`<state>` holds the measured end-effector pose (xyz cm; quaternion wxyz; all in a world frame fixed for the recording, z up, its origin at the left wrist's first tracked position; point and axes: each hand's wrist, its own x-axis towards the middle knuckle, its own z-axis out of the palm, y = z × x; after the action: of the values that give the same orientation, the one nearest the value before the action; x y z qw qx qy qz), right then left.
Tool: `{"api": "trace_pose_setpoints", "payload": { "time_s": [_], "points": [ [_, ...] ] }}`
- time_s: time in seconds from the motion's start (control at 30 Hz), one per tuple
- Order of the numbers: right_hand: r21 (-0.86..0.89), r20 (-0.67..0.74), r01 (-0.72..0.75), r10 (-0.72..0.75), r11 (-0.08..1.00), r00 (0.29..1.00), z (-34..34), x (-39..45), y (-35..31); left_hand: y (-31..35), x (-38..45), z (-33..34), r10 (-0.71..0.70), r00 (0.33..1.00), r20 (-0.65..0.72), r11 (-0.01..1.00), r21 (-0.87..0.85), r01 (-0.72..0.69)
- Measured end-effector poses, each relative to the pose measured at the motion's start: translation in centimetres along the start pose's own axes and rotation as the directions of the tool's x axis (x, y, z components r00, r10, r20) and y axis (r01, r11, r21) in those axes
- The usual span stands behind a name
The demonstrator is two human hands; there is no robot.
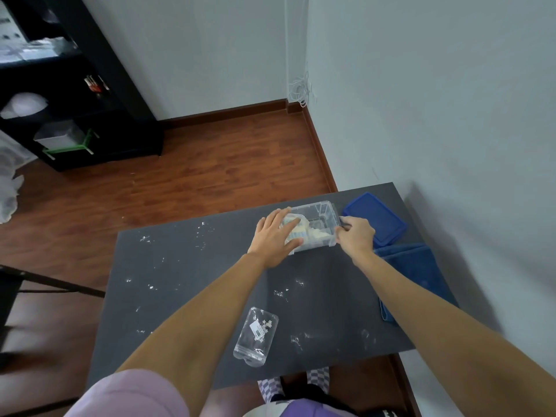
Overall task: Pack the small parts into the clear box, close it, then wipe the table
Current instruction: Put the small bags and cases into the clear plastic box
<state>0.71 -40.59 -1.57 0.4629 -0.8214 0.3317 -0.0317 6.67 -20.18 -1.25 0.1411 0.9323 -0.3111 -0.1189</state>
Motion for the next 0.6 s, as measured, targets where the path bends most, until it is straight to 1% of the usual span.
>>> {"api": "trace_pose_setpoints", "payload": {
  "time_s": [0.07, 0.13, 0.17, 0.23, 0.27, 0.33, 0.37, 0.43, 0.5, 0.6],
  "points": [
    [0.01, 0.002, -0.003, 0.003, 1.0, 1.0, 0.0, 0.1, 0.1, -0.3, -0.8, 0.1, 0.016, 1.0, 0.025, 1.0, -0.008, -0.015],
    [0.02, -0.004, -0.006, 0.006, 1.0, 1.0, 0.0, 0.1, 0.1, -0.7, -2.1, 0.1, 0.001, 0.999, -0.036, 0.997, -0.071, -0.003],
    [0.026, -0.006, -0.009, 0.009, 1.0, 1.0, 0.0, 0.1, 0.1, -0.9, -2.9, 0.1, -0.031, 0.997, -0.077, 0.992, -0.123, 0.021],
    [0.036, -0.006, -0.013, 0.013, 0.999, 1.0, 0.0, 0.2, 0.1, -1.9, -4.8, 0.1, -0.138, 0.984, -0.116, 0.967, -0.229, 0.108],
    [0.036, -0.006, -0.011, 0.011, 0.999, 1.0, 0.0, 0.2, 0.1, -2.5, -6.1, 0.2, -0.204, 0.973, -0.104, 0.947, -0.272, 0.17],
    [0.034, -0.005, -0.006, 0.006, 0.999, 1.0, 0.0, 0.3, 0.1, -3.9, -9.1, 0.6, -0.315, 0.949, -0.025, 0.903, -0.315, 0.292],
    [0.033, -0.003, -0.006, 0.006, 0.999, 1.0, 0.0, 0.4, 0.2, -4.7, -10.7, 1.0, -0.341, 0.939, 0.032, 0.893, -0.302, 0.335],
    [0.026, 0.001, -0.004, 0.004, 1.0, 1.0, 0.0, 0.4, 0.3, -5.6, -14.2, 2.0, -0.332, 0.929, 0.162, 0.909, -0.207, 0.361],
    [0.019, -0.004, -0.003, 0.003, 1.0, 1.0, 0.0, 0.5, 0.3, -5.9, -16.7, 3.0, -0.278, 0.925, 0.26, 0.948, -0.078, 0.307],
    [0.007, -0.009, -0.001, 0.001, 1.0, 1.0, 0.1, 0.5, 0.4, -5.8, -17.8, 4.2, -0.177, 0.937, 0.302, 0.983, 0.008, 0.184]
  ]
}}
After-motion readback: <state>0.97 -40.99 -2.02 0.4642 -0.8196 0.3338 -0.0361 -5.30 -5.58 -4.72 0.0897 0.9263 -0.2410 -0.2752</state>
